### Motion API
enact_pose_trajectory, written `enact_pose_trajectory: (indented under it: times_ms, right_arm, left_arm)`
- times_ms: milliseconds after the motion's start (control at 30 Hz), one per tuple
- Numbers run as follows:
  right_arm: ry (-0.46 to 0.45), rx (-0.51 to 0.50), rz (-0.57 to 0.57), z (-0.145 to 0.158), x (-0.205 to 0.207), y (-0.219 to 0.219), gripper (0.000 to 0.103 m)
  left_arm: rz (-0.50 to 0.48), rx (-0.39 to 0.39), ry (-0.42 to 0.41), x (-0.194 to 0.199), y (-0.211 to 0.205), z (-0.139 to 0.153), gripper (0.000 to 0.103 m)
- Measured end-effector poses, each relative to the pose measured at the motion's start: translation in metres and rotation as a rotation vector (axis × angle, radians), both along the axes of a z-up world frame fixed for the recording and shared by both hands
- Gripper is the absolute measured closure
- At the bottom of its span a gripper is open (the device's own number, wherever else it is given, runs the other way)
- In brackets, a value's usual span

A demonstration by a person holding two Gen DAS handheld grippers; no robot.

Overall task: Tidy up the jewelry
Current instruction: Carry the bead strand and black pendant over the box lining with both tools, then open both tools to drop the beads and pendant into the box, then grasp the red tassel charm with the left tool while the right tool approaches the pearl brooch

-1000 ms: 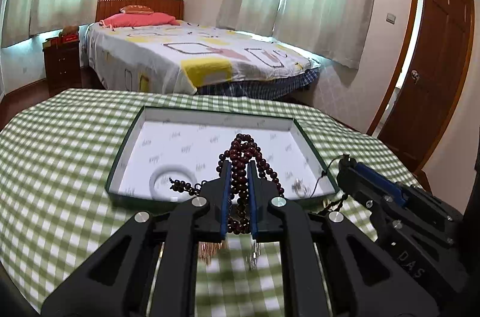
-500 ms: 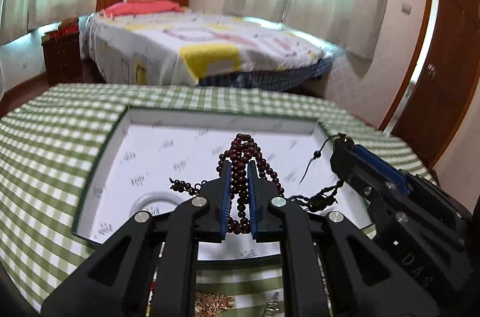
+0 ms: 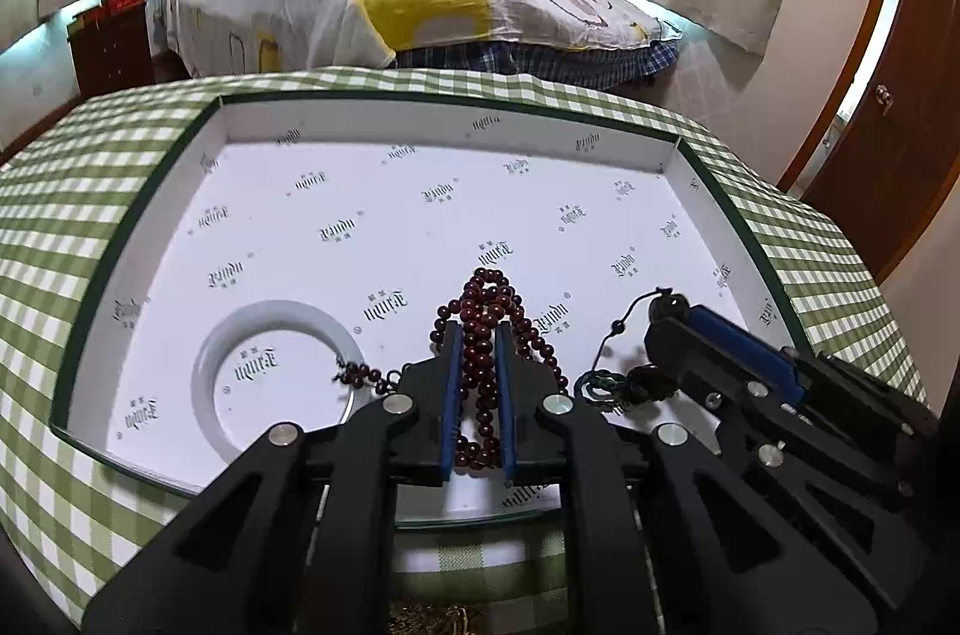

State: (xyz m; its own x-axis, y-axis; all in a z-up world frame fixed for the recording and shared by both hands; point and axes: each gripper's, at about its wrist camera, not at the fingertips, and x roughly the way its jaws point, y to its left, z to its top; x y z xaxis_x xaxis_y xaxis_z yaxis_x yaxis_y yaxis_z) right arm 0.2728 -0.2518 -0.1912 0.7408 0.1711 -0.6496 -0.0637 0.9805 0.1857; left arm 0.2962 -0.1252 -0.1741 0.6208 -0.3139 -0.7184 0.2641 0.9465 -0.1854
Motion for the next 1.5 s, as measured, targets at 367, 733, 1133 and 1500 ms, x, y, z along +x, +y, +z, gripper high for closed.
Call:
enact_pose_trajectory:
  times_ms: [367, 733, 1133, 1500]
  right_arm:
    - [0.025, 0.024, -0.014, -0.005, 0.002, -0.007, 0.08]
    - [-0.054, 0.005, -0.038, 0.021, -0.018, -0.012, 0.069]
    - [-0.149, -0.034, -0.069, 0.047, -0.07, -0.007, 0.063]
    - [-0.119, -0.055, -0.08, 0.03, -0.109, 0.0, 0.063]
  left_arm:
    - [0.023, -0.012, 0.011, 0.005, 0.005, 0.0, 0.066]
    - [0.045, -0.06, -0.038, -0.008, 0.018, 0.016, 0.037]
    - [0.119, 0.013, -0.222, -0.07, 0.049, 0.057, 0.02]
    - [0.185, 0.068, -0.197, -0.123, 0.094, 0.037, 0.02]
